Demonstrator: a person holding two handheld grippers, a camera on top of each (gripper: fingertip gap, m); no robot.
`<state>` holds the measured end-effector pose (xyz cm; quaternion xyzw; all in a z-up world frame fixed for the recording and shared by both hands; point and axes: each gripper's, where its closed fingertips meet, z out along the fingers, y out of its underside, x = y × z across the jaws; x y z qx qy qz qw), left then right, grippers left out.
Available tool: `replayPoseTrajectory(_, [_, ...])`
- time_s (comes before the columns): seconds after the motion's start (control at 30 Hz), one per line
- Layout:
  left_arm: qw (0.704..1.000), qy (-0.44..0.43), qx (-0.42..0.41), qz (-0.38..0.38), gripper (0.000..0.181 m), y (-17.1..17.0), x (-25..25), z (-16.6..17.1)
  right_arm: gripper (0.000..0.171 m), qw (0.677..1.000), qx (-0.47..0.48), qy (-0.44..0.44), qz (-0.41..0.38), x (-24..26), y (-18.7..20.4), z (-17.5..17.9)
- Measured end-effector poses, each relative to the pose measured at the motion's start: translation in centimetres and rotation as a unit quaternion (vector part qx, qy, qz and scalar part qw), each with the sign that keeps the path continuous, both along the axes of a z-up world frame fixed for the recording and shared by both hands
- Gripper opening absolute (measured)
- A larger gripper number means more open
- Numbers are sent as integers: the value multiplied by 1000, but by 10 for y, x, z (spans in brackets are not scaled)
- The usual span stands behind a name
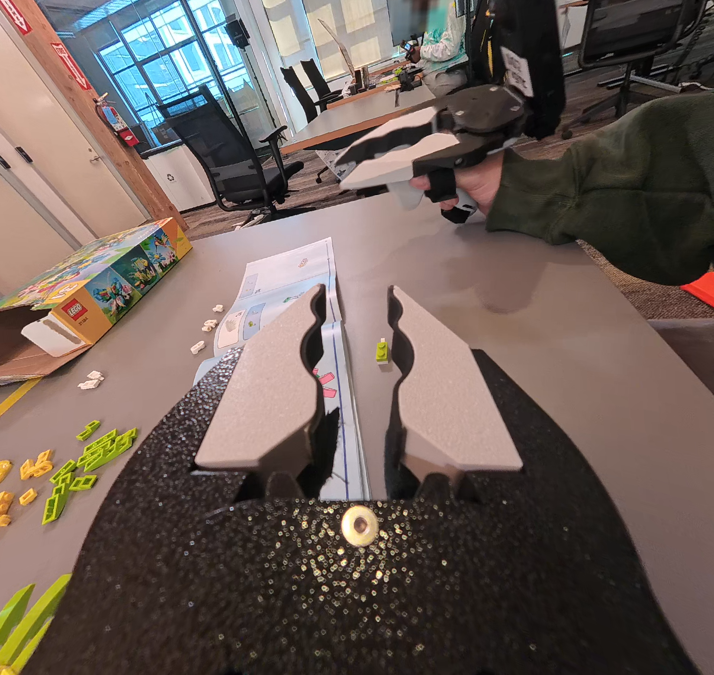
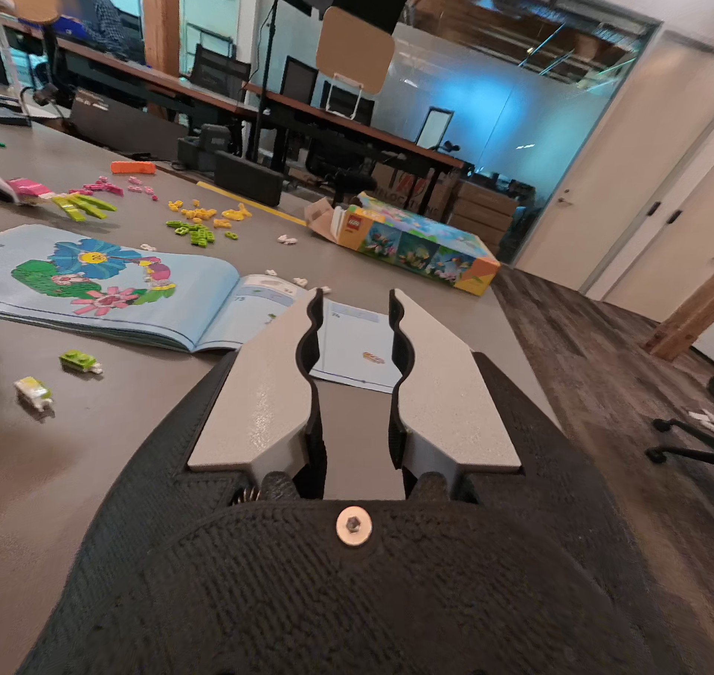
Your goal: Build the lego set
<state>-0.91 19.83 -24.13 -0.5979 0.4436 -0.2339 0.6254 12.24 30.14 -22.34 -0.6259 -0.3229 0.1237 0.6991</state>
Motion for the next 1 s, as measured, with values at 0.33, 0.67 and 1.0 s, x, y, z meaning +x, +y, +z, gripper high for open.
replayPoseTrajectory(0.33, [1000, -2, 1, -2, 29, -1, 0, 0, 18, 961, -199, -120, 152, -99, 50, -29])
replayPoseTrajectory(0.67, [1000, -6, -4, -3, 28, 0, 0, 0, 14, 916, -355, -173, 65, -98, 128, -83])
replayPoseTrajectory(1.0, [1000, -17, -12, -6, 29, 1, 0, 1, 16, 902, -360, -163, 173, -134, 105, -81])
